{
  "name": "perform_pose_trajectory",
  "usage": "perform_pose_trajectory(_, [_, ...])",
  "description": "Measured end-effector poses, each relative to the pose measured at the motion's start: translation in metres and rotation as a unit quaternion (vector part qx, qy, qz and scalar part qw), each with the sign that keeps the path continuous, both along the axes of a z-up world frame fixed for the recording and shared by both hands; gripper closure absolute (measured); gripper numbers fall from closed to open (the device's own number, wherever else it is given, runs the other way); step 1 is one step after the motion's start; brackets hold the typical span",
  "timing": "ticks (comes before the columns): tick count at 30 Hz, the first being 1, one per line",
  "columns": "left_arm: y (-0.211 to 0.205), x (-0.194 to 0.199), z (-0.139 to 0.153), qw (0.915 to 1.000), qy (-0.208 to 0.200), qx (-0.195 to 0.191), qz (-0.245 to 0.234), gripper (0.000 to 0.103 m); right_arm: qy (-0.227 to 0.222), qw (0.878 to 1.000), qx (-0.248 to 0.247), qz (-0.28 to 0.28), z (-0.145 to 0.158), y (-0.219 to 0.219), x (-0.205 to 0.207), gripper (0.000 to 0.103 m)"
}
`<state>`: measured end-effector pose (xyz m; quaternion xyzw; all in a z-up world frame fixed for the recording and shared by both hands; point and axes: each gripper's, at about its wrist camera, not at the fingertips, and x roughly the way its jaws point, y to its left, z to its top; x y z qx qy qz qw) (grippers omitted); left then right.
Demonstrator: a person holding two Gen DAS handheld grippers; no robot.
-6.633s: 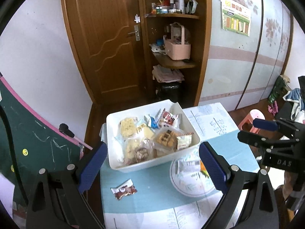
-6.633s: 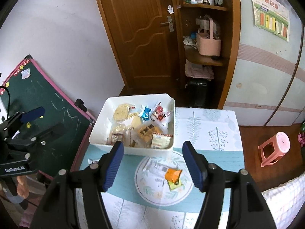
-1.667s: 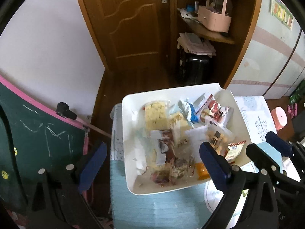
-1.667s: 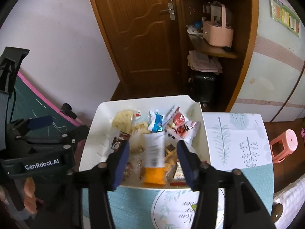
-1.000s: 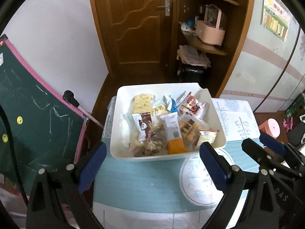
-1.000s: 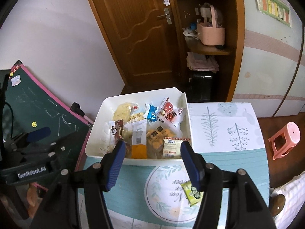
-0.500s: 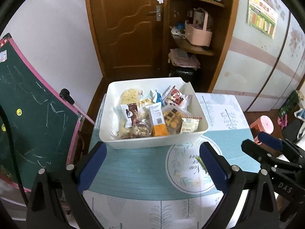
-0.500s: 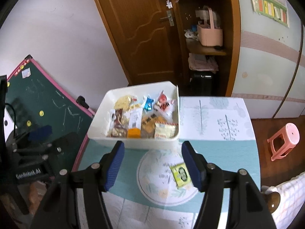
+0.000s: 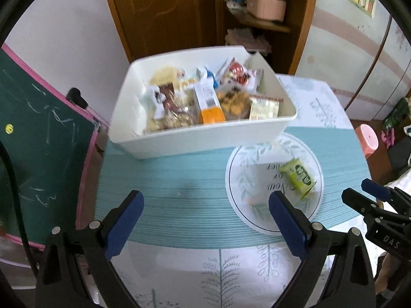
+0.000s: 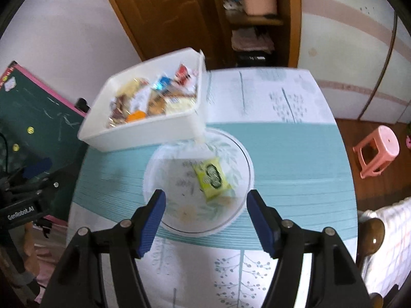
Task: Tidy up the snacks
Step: 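Move the open right gripper toward the green pastry pack on the table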
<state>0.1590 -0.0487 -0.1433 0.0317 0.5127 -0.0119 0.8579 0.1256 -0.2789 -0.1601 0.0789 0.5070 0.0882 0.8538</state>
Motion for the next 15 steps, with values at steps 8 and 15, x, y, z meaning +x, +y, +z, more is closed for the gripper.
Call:
perform_pose_trajectory(8, [-0.019,0.027,-0.047,0.9995,0.030,-0.009,-0.002,0.006,0.040,0.999,-0.012,-0.016,-0.051,-0.002,0.021,0.037])
perform_pose_trajectory(15, [-0.025,0.041,-0.072,0.9984,0.055,-0.012,0.007,0.006,0.046,0.998,-0.043,-0.004,-0.076,0.011,0.043,0.037])
